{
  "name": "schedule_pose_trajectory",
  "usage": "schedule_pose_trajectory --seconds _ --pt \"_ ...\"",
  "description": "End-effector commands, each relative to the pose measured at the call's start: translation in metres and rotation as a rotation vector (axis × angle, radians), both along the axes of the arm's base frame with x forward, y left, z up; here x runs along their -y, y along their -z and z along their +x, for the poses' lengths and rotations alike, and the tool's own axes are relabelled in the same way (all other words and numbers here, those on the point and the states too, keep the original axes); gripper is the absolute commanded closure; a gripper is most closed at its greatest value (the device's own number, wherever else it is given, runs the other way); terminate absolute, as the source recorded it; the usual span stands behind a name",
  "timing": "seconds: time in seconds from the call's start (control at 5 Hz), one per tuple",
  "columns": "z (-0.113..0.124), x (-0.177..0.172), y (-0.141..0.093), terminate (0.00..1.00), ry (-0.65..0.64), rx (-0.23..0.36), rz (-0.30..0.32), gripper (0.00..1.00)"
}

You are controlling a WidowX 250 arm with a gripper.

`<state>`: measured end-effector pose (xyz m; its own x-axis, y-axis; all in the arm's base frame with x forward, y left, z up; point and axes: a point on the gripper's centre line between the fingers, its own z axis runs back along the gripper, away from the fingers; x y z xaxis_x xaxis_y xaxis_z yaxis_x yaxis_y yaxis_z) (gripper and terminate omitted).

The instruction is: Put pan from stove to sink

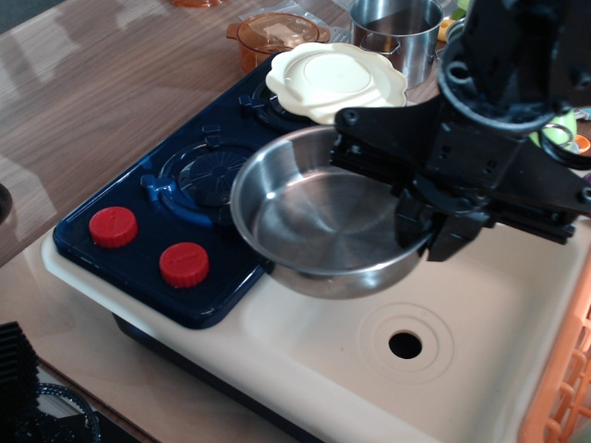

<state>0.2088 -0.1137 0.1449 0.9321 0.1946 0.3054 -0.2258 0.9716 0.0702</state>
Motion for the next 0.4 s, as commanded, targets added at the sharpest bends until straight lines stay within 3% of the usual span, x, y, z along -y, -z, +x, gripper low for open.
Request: schedule_pose_trajectory --seconds 0.0,0.2 --pt "0.0077 0.0163 -0.0016 0.0 -0.012 0.067 -0.101 0.0" --pt "0.0059 0.0174 0.0025 1.0 -0.015 0.076 -0.146 0.0"
